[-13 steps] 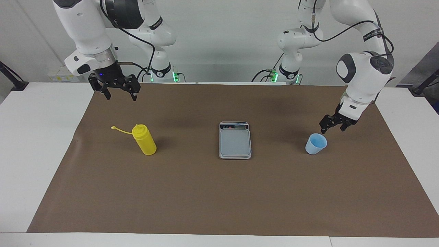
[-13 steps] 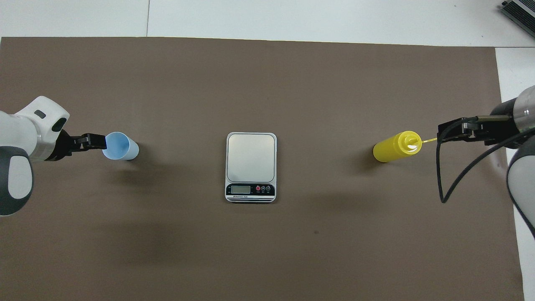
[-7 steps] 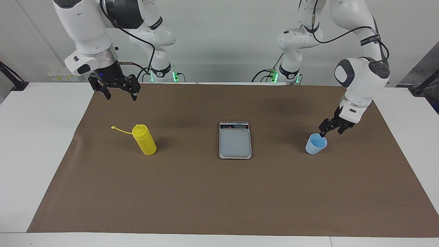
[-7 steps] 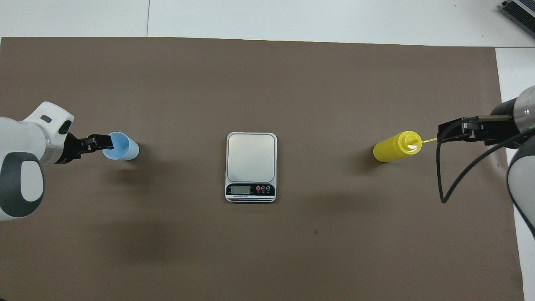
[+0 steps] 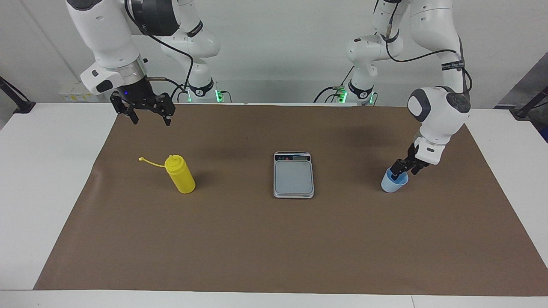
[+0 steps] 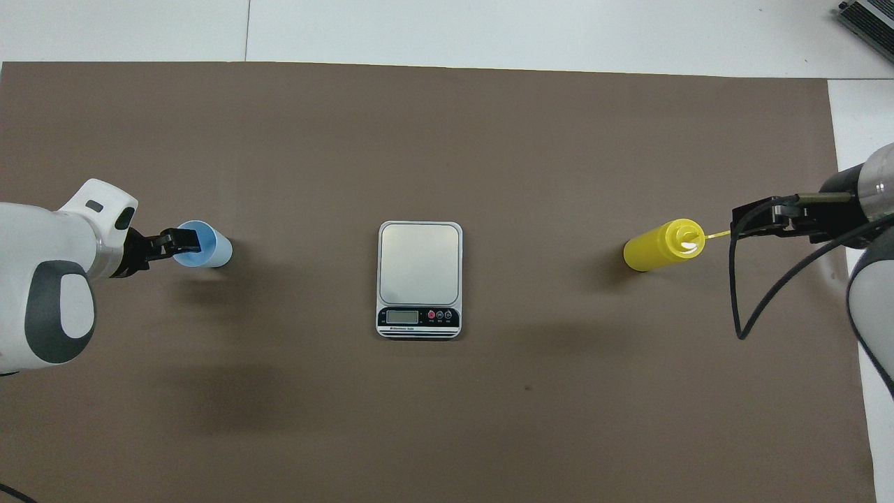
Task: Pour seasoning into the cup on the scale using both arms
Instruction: 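Reach the left gripper to the light blue cup and grasp it, then lift the blue cup with the left gripper and carry it over the scale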
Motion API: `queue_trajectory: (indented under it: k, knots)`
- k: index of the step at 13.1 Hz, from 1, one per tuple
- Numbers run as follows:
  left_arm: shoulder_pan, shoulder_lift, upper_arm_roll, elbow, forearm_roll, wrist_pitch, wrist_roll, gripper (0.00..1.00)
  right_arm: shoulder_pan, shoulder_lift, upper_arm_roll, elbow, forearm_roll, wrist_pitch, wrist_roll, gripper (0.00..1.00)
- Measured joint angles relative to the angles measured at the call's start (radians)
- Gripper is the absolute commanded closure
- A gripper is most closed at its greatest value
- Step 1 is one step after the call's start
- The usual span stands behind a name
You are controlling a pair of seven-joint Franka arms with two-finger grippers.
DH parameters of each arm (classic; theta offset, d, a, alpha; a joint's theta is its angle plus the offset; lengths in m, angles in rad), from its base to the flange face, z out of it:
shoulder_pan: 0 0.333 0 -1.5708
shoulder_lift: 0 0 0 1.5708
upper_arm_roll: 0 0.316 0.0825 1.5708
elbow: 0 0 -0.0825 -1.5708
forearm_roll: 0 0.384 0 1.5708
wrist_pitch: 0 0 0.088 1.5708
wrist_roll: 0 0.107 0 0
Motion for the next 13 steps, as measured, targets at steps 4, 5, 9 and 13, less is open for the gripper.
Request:
queue_trajectory:
  k: [4,5,9,13]
  knots:
    - [-0.004,0.008,-0.004,-0.001,0.0,0.008,0.0,1.0,0.0,0.0,0.0,0.0,0.0,0.0,0.0,0.0]
    - [-0.004,0.008,-0.006,-0.001,0.0,0.008,0.0,1.0,0.0,0.0,0.0,0.0,0.0,0.0,0.0,0.0]
    - [-0.004,0.008,-0.007,0.022,0.0,-0.002,0.001,1.0,0.0,0.0,0.0,0.0,0.0,0.0,0.0,0.0]
    - [-0.008,-0.005,-0.009,0.139,0.0,-0.112,0.001,1.0,0.0,0.0,0.0,0.0,0.0,0.0,0.0,0.0]
